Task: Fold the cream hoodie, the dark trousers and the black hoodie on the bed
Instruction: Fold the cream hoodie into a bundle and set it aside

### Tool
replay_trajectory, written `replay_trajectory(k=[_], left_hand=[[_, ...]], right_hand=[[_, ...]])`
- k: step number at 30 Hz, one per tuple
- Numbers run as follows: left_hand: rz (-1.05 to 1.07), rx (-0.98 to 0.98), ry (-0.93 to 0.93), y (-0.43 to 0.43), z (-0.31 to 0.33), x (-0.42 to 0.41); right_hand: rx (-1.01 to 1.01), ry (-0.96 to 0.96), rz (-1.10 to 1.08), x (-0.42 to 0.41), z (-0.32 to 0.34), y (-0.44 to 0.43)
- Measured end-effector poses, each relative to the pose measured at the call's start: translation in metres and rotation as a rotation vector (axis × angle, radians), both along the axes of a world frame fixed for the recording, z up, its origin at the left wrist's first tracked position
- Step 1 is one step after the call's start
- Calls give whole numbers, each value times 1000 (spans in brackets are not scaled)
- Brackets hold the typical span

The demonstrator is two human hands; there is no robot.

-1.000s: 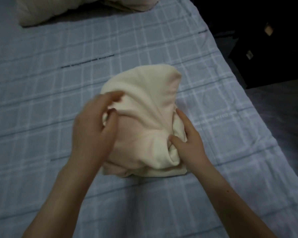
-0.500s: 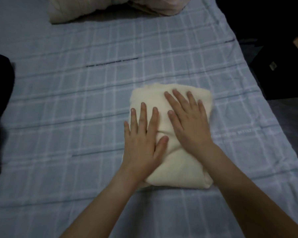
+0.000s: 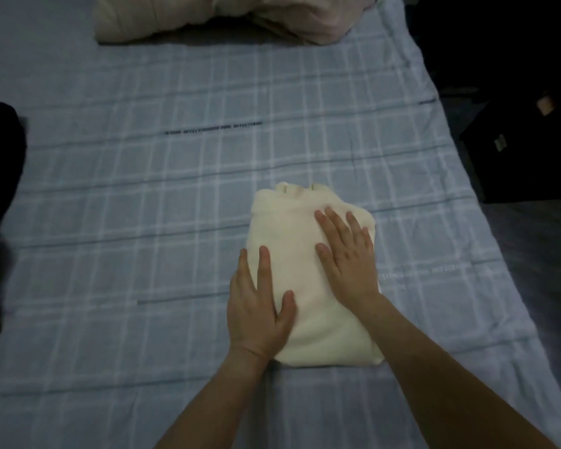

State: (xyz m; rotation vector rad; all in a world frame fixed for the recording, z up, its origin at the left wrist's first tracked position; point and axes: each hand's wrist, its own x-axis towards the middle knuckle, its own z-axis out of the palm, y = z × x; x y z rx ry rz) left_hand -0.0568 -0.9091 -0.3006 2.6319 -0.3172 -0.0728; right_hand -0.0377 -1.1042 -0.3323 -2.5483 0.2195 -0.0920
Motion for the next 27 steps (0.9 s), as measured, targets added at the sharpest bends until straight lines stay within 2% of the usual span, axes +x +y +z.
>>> replay_trajectory(k=[5, 7, 10, 12, 15, 20, 22, 27], left_hand=[[11, -27, 44, 3, 10, 0], [2, -100, 108, 8, 15, 2], [23, -322, 340, 22, 23, 19], [31, -407, 477, 30, 29, 26], [34, -405, 551, 34, 34, 31], [-22, -381, 647, 44, 55, 8], [-37, -372, 720, 60, 61, -19], [-98, -328, 852, 113, 83, -107]], right_hand=[[99, 36, 19, -18, 14, 0], [82, 71, -72, -49, 18, 1], [146, 253, -273, -93, 24, -3], [270, 354, -303, -104, 26, -3], [508, 349, -308, -103, 37, 0], [733, 324, -263, -132, 54, 10], [825, 337, -272, -163, 61, 25], [897, 351, -379, -275, 88, 90]])
